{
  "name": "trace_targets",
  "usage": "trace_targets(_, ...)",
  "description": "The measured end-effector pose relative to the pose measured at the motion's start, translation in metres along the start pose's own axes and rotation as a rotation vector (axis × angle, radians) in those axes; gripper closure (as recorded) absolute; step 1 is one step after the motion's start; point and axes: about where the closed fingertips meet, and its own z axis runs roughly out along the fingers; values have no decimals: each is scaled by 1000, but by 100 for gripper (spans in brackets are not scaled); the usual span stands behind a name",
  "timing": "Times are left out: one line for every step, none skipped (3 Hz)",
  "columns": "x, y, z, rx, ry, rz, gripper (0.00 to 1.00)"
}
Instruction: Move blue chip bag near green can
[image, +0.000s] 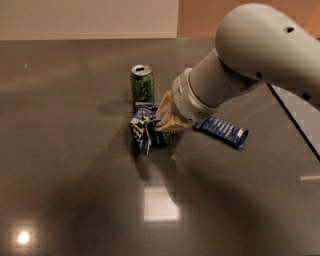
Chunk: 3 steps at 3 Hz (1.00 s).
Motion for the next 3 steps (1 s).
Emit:
trace_targets(-2, 0, 0, 0, -2, -7, 14)
trace_targets(-4, 1, -1, 1, -1, -11, 0)
trace_targets(-4, 1, -1, 1, -1, -11, 0)
